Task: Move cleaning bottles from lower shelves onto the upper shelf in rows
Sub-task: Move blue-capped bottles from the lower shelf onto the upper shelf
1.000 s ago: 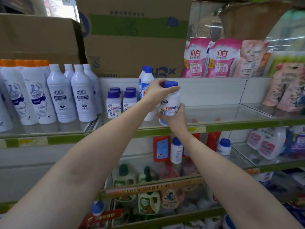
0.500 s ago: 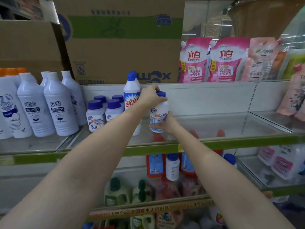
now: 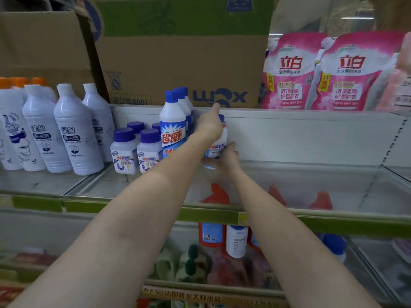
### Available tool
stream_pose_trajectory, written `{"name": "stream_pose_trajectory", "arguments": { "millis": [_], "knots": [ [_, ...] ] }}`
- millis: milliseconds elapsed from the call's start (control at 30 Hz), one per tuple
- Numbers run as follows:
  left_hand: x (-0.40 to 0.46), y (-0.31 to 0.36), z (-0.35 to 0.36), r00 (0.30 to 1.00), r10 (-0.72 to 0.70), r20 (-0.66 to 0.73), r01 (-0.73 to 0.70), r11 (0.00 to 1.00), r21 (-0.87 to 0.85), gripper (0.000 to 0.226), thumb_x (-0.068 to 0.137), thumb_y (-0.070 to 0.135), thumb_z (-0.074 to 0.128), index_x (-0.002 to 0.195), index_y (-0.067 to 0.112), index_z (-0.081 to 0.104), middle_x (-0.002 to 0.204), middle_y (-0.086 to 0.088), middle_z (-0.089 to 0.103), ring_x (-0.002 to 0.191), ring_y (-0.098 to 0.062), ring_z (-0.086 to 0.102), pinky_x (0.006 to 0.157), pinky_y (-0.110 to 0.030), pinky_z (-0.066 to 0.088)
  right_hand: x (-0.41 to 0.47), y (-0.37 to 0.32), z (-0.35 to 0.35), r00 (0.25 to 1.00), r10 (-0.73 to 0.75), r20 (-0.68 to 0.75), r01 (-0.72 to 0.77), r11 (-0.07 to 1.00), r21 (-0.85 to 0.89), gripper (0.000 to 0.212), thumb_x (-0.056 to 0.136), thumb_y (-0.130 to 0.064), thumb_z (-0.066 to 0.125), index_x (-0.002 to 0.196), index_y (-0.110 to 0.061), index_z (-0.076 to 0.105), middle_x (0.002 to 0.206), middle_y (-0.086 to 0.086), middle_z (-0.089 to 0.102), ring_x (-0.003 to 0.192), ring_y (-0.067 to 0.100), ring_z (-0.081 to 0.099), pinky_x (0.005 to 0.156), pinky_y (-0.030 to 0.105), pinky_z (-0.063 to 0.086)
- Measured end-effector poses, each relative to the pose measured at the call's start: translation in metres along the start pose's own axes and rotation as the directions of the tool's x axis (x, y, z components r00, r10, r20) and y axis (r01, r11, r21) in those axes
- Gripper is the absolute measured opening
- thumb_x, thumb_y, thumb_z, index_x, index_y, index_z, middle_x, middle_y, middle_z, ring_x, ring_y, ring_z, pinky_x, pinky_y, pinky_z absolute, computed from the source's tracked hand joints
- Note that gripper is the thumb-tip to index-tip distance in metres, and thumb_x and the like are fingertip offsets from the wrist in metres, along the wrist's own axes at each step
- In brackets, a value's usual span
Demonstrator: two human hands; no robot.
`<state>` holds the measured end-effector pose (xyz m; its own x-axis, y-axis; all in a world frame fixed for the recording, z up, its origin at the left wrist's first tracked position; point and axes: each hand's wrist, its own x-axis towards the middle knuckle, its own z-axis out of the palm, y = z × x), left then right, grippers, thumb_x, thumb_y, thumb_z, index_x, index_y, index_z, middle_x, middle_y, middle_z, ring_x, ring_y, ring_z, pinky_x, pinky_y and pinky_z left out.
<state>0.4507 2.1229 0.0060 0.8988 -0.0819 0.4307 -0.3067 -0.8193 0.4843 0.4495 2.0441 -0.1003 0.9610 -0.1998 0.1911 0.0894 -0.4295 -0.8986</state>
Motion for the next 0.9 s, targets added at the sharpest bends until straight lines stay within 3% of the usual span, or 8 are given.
{"name": "stream_pose_trajectory", "arguments": {
  "millis": [100,200,300,433,567,733,800,900],
  "knots": [
    [0.003,-0.003,0.008,0.999,-0.018,-0.033,0.017,0.999,-0.046,0.020,0.102,0.008,0.047,0.108,0.023,0.037,0.101,-0.004,0.058,0.070,-0.001,0.046,0.058,-0.023,0.035,0.002,0.002,0.002,1.000,0.004,-0.002,-0.004,0.999,0.034,0.080,0.071,-0.020,0.091,0.126,-0.006,0.036,0.133,0.013,0.036,0.103,0.024,0.048,0.083,0.032,0.044],
    [0.002,-0.003,0.010,0.999,-0.034,-0.038,0.031,0.996,-0.088,0.021,0.101,0.009,0.050,0.115,0.021,0.041,0.099,-0.002,0.058,0.074,-0.006,0.052,0.061,-0.025,0.040,-0.002,0.002,0.004,1.000,0.009,-0.026,-0.008,1.000,0.017,0.078,0.073,-0.018,0.090,0.127,-0.003,0.036,0.135,0.016,0.034,0.112,0.032,0.050,0.086,0.031,0.045],
    [-0.006,0.001,0.007,0.999,-0.039,-0.034,0.034,0.993,-0.113,0.021,0.101,0.013,0.053,0.118,0.019,0.043,0.110,-0.008,0.054,0.092,-0.022,0.056,0.075,-0.035,0.048,-0.012,0.001,0.003,0.998,0.032,-0.051,-0.031,0.999,0.026,0.072,0.074,-0.013,0.088,0.125,0.000,0.039,0.136,0.017,0.034,0.117,0.036,0.051,0.093,0.035,0.045],
    [-0.023,0.003,0.002,0.997,-0.015,-0.078,0.017,1.000,0.018,0.033,0.098,0.006,0.055,0.130,0.011,0.051,0.131,-0.014,0.044,0.107,-0.028,0.051,0.085,-0.034,0.044,-0.027,-0.007,-0.008,0.996,0.068,-0.055,-0.074,0.991,-0.111,0.055,0.085,-0.016,0.076,0.125,0.001,0.043,0.134,0.021,0.042,0.119,0.037,0.050,0.094,0.035,0.044],
    [-0.047,0.008,-0.011,0.992,0.063,-0.111,-0.054,0.995,0.079,0.046,0.089,-0.006,0.051,0.133,0.009,0.051,0.134,-0.013,0.045,0.117,-0.031,0.049,0.090,-0.037,0.045,-0.053,-0.015,-0.017,0.995,0.070,-0.077,-0.083,0.979,-0.185,0.033,0.091,-0.010,0.058,0.121,0.001,0.052,0.132,0.023,0.050,0.116,0.038,0.056,0.090,0.038,0.046],
    [-0.089,0.003,-0.034,0.990,0.139,0.038,-0.143,0.981,0.129,0.026,0.095,0.009,0.053,0.121,0.007,0.053,0.111,-0.013,0.061,0.091,-0.028,0.058,0.072,-0.036,0.044,-0.104,-0.028,-0.024,0.997,-0.042,-0.060,0.020,0.945,-0.327,0.009,0.089,-0.004,0.055,0.095,-0.001,0.062,0.109,0.026,0.067,0.103,0.041,0.062,0.076,0.037,0.047],
    [-0.110,-0.006,-0.041,0.982,0.172,0.080,-0.181,0.974,0.139,0.020,0.095,0.014,0.055,0.113,0.006,0.058,0.105,-0.011,0.062,0.088,-0.027,0.058,0.073,-0.036,0.048,-0.125,-0.034,-0.026,0.997,-0.049,-0.063,0.026,0.944,-0.330,0.003,0.089,-0.006,0.058,0.088,-0.006,0.061,0.105,0.023,0.069,0.100,0.038,0.064,0.071,0.032,0.045],
    [-0.141,-0.021,-0.050,0.975,0.203,0.093,-0.212,0.972,0.099,0.011,0.093,0.015,0.054,0.098,0.007,0.059,0.099,-0.013,0.065,0.089,-0.032,0.062,0.076,-0.041,0.054,-0.160,-0.041,-0.028,0.986,-0.074,-0.152,0.031,0.964,-0.265,0.002,0.087,-0.008,0.061,0.087,-0.010,0.061,0.101,0.018,0.069,0.097,0.034,0.065,0.076,0.034,0.049]
  ]
}}
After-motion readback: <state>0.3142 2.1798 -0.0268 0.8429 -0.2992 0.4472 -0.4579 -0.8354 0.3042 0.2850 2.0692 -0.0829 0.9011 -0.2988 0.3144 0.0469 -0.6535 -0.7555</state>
